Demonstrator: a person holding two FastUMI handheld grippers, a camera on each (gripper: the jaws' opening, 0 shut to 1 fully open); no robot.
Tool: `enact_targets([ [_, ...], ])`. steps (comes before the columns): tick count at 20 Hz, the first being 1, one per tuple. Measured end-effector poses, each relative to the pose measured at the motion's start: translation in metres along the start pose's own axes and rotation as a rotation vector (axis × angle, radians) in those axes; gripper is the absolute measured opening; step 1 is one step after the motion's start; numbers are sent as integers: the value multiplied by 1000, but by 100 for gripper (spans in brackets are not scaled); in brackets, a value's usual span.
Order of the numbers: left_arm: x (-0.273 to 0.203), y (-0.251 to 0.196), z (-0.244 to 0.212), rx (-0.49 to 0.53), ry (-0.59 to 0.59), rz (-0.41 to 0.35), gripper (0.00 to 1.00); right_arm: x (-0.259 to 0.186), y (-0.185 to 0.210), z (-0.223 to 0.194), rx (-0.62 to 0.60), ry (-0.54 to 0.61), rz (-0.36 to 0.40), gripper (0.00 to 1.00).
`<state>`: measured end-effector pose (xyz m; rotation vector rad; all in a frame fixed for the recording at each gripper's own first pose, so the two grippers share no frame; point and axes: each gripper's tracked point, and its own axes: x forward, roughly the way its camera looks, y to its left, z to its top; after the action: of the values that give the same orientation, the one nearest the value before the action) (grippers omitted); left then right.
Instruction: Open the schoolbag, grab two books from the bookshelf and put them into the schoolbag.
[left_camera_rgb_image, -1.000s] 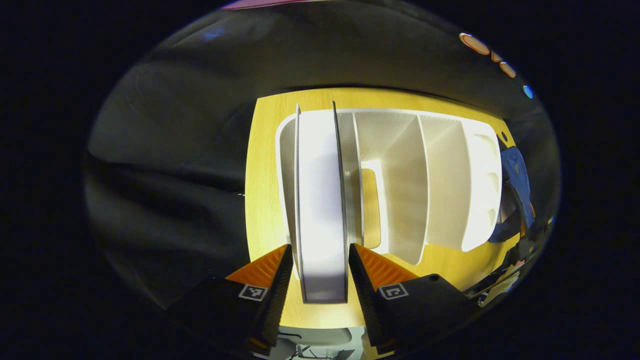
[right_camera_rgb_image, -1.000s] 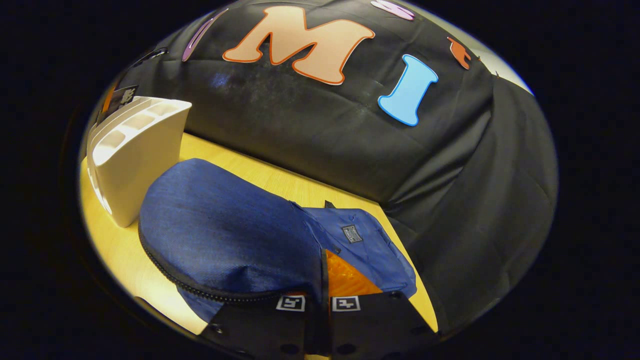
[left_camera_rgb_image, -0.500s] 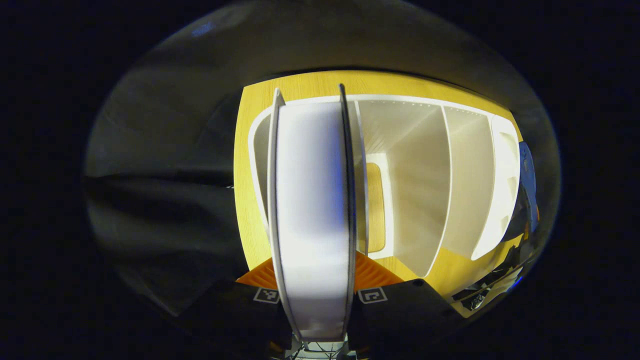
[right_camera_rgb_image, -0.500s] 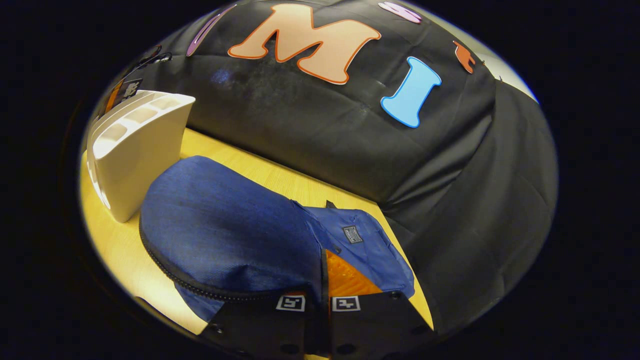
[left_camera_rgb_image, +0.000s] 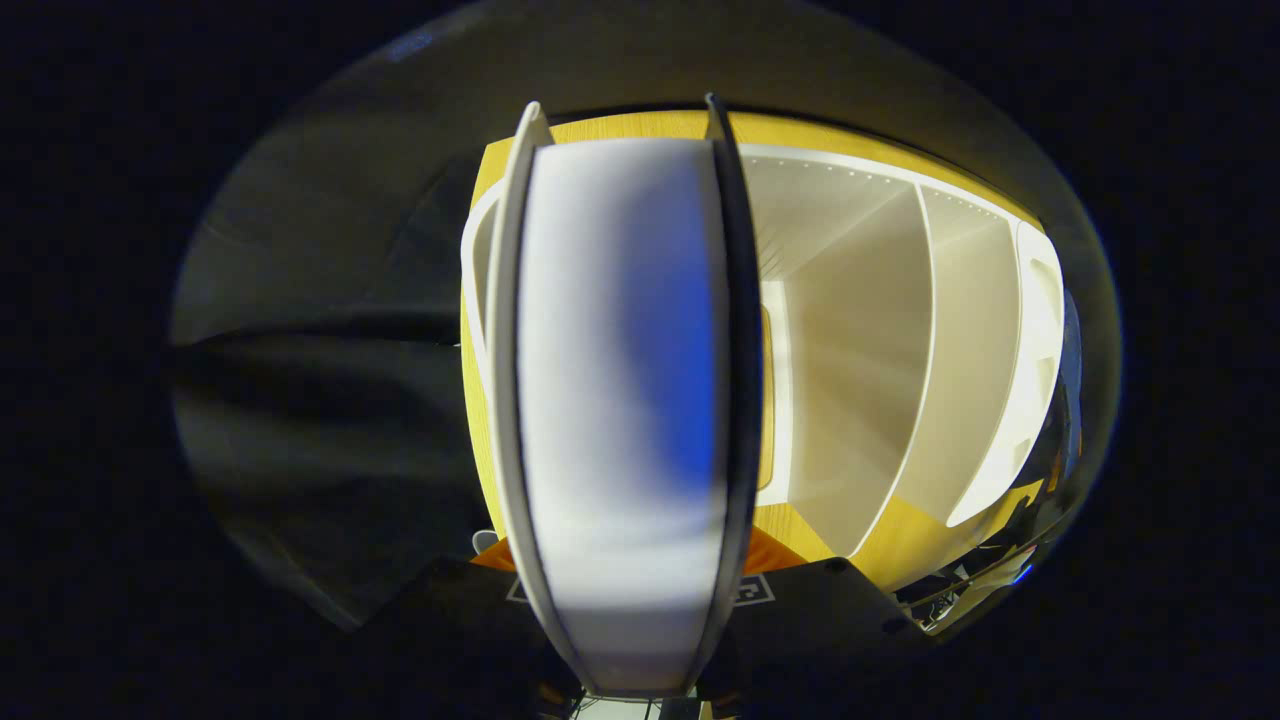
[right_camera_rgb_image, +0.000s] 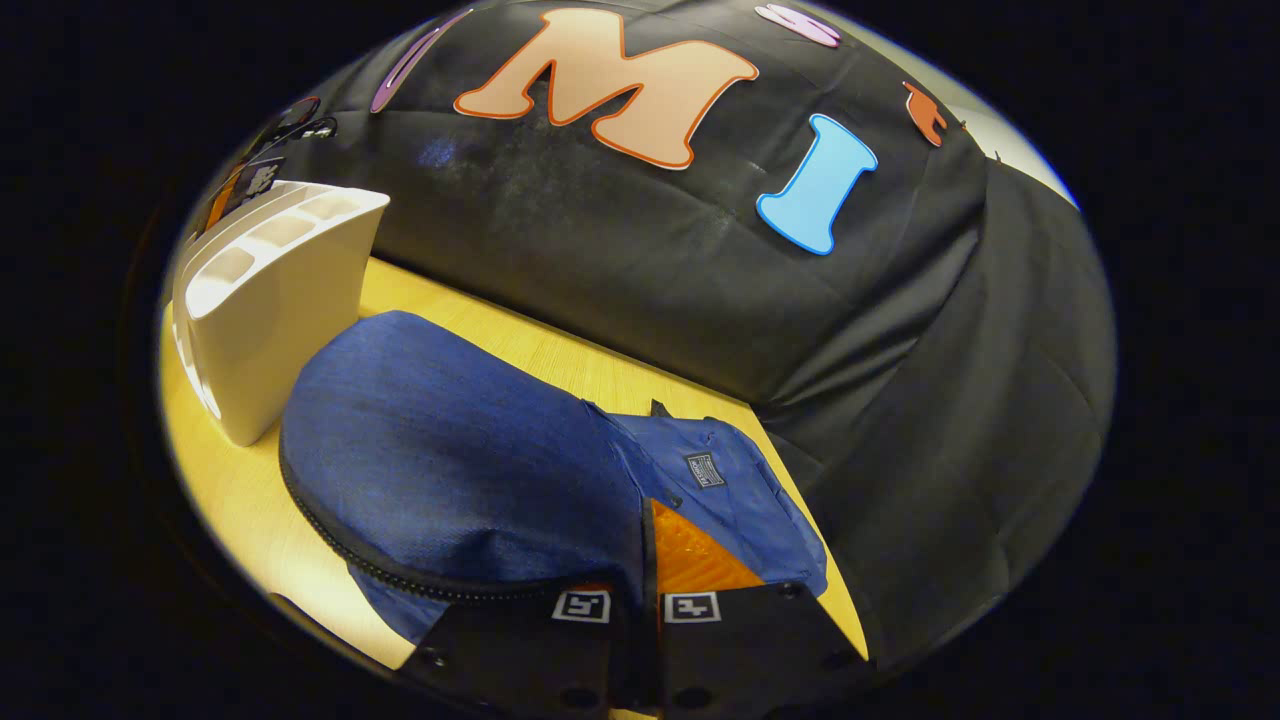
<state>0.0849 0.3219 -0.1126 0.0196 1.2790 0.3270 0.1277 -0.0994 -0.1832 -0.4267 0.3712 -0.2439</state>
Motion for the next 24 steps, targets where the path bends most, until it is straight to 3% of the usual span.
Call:
enact_targets([
  [7,-9,2,-8,-37,1,7,40,-3,2,-2,-10,2,-1,6],
  [15,-108,9,-60,-3,-82,49,40,-3,1,-3,-2,-6,18,8],
  [24,-181,-47,-141,-100,-145,-87,40,-4,-1,-7,22,-20,57,5],
])
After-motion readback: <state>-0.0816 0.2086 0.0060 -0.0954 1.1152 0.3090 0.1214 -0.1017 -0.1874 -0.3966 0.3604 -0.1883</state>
